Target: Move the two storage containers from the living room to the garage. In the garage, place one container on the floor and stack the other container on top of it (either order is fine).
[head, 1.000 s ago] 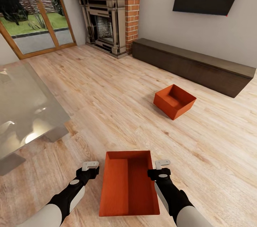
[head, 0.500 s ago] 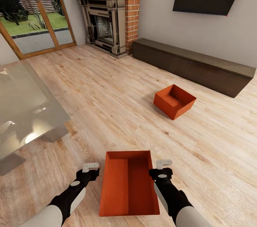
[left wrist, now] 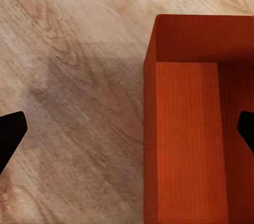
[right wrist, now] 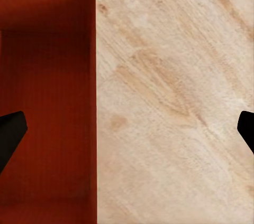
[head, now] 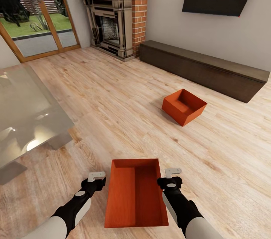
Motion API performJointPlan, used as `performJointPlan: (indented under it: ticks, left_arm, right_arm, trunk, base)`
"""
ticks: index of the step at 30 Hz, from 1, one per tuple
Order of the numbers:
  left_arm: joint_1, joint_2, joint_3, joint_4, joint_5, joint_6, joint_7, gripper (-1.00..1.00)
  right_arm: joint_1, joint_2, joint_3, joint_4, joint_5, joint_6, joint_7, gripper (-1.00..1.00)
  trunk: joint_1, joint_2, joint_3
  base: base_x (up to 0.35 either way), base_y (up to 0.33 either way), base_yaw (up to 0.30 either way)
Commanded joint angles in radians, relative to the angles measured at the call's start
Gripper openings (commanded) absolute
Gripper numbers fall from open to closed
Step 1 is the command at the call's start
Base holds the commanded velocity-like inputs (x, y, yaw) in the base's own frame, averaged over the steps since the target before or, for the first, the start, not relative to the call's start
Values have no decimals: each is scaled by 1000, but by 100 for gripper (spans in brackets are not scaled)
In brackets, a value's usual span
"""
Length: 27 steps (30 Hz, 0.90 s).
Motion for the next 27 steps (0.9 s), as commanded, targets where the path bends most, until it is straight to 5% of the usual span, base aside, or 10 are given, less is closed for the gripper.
performJointPlan:
  ticks: [1,11,27]
  left_arm:
    - [-1,1,-8,0,10,-3,5,100]
    - [1,-1,-7,7,13,3,-3,100]
    - [3,-55,-8,70,13,8,-14,100]
  right_arm:
    - [0,-1,4,-1,6,9,-4,100]
    - [0,0,4,-1,6,9,-4,100]
    - [0,0,4,0,6,9,-3,100]
  trunk:
    - [0,0,-1]
    - [0,0,-1]
    - [0,0,-1]
  base:
    - [0,0,0]
    - [0,0,0]
    - [0,0,0]
